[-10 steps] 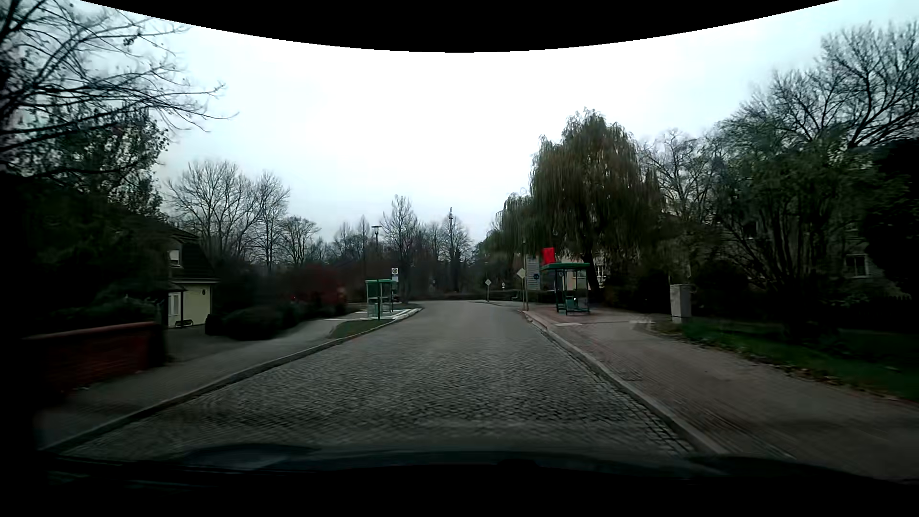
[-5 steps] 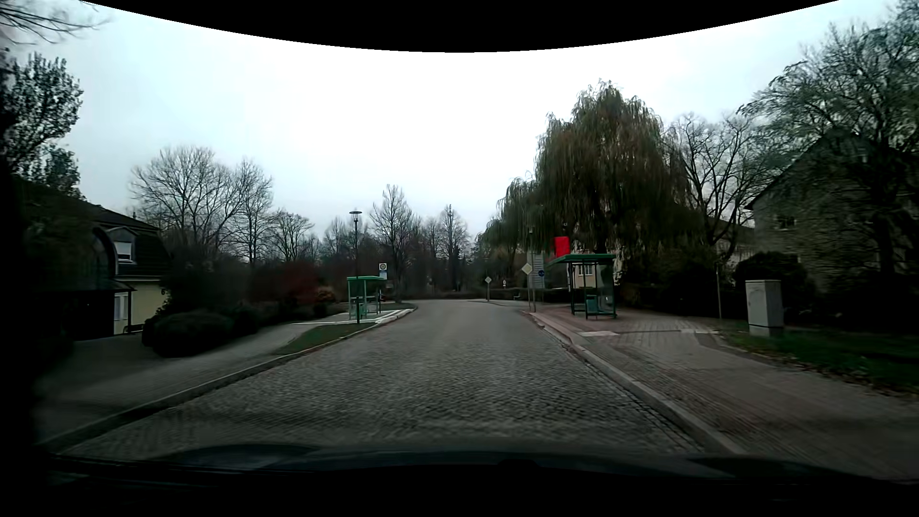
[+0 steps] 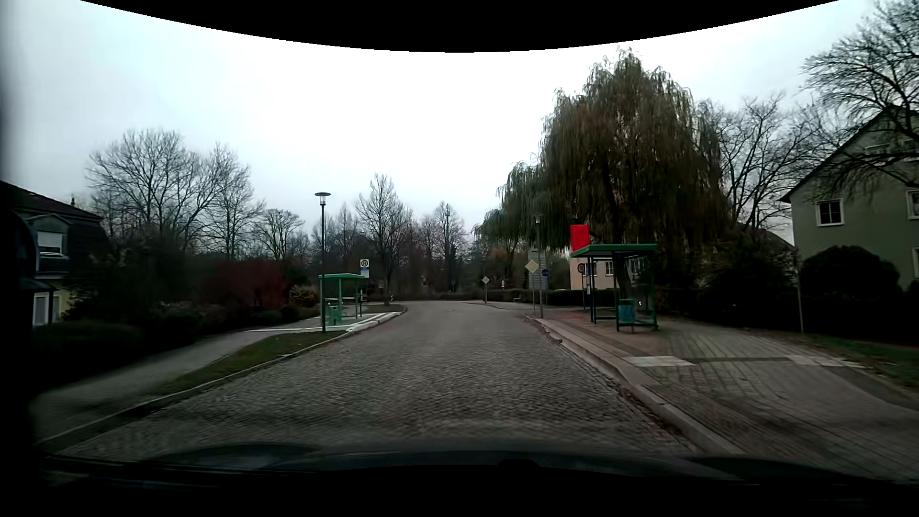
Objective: Follow the waypoints while adhering to traffic rules and regulations
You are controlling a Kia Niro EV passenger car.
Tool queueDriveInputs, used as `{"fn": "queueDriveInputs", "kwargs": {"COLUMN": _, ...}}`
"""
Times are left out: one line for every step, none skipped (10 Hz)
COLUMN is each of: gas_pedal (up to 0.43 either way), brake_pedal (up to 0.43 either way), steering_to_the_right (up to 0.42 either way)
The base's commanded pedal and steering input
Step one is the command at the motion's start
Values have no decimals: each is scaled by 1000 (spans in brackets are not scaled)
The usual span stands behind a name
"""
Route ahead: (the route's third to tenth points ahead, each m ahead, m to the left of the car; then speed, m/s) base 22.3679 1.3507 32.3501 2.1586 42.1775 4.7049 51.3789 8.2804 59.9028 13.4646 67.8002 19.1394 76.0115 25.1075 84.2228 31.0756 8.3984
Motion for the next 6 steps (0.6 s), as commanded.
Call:
{"fn": "queueDriveInputs", "kwargs": {"gas_pedal": 150, "brake_pedal": 0, "steering_to_the_right": 10}}
{"fn": "queueDriveInputs", "kwargs": {"gas_pedal": 150, "brake_pedal": 0, "steering_to_the_right": 9}}
{"fn": "queueDriveInputs", "kwargs": {"gas_pedal": 138, "brake_pedal": 0, "steering_to_the_right": 8}}
{"fn": "queueDriveInputs", "kwargs": {"gas_pedal": 138, "brake_pedal": 0, "steering_to_the_right": 7}}
{"fn": "queueDriveInputs", "kwargs": {"gas_pedal": 138, "brake_pedal": 0, "steering_to_the_right": 5}}
{"fn": "queueDriveInputs", "kwargs": {"gas_pedal": 138, "brake_pedal": 0, "steering_to_the_right": 5}}
